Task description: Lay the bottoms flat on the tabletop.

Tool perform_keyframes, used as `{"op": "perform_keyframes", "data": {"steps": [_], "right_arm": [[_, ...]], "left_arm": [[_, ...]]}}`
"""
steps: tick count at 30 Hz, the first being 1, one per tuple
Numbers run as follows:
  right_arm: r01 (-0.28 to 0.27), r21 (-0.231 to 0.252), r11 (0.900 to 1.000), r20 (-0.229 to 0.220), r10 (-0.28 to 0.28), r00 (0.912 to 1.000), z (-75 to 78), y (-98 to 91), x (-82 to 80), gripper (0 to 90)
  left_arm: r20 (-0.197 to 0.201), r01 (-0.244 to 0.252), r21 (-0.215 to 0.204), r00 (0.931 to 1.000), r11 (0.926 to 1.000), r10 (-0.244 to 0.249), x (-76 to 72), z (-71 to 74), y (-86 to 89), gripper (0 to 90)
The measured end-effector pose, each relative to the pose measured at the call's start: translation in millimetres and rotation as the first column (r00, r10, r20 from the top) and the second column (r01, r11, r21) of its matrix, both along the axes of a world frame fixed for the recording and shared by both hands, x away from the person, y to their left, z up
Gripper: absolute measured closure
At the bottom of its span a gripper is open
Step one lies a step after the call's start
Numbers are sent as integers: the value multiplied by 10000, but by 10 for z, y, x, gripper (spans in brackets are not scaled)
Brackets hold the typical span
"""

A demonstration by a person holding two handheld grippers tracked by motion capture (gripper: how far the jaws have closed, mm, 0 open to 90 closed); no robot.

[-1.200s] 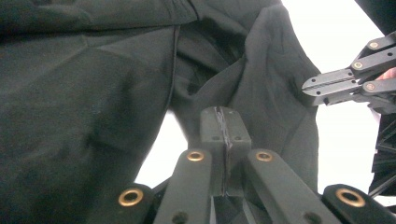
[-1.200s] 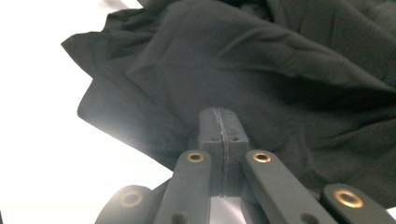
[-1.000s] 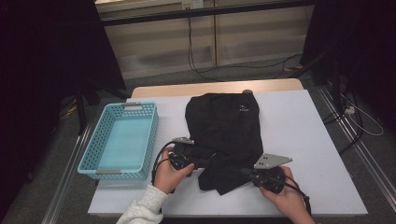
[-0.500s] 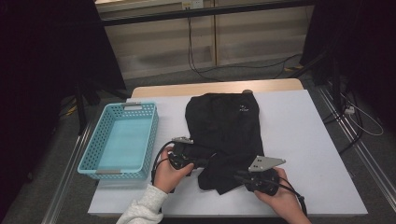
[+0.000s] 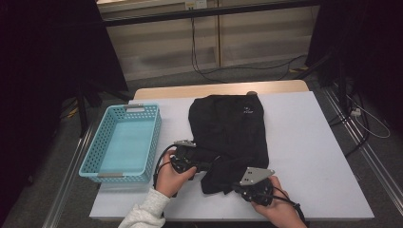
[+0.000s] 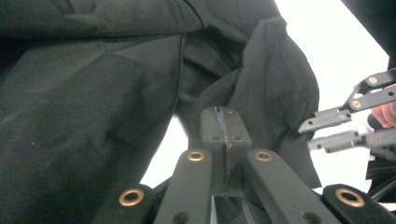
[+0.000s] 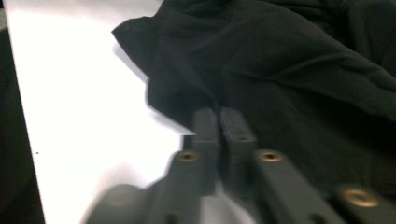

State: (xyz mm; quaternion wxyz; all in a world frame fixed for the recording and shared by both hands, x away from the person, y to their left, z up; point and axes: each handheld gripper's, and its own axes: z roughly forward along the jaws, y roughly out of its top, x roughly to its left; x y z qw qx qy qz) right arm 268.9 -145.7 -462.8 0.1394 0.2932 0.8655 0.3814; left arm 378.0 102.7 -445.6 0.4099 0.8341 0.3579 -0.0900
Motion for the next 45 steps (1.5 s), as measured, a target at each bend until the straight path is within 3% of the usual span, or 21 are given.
{"op": "perform_keyframes", "data": {"steps": [4,13,21,24,27,29,32,35,39,45], "right_arm": [[105,498,9987,-362,-87,9993,25,-94,30,898],[1069,1737,9790,-250,-1041,9943,214,-309,180,900],[1640,1525,9746,-454,-1589,9863,102,-261,433,898],[1825,1155,9764,-240,-1809,9832,62,-214,511,881],[2320,715,9701,-100,-2319,9727,10,-182,565,796],[2386,401,9703,20,-2389,9710,-14,-175,579,795],[2641,453,9634,232,-2653,9639,-10,-200,589,698],[2645,610,9625,240,-2663,9636,14,-237,571,683],[2828,845,9555,379,-2867,9573,85,-268,514,595],[2505,1053,9624,405,-2559,9659,179,-325,332,591]], "left_arm": [[65,6,65,10000,10000,-6,-1,7,-1,900],[47,74,156,10000,9999,-75,-7,-11,-5,900],[-98,87,164,9999,9998,-86,-43,-38,41,900],[-83,77,176,9999,9998,-75,-48,-39,31,900],[-170,168,216,9997,9996,-165,-58,-67,4,900],[-209,111,231,9997,9997,-107,-54,-91,9,900],[-239,-17,251,9997,9997,23,-37,-102,52,900],[-231,-79,186,9997,9998,84,-40,-83,67,900],[-170,-19,200,9999,9998,22,-53,-67,52,900],[-165,13,270,9999,9996,-8,-55,-64,38,900]]}}
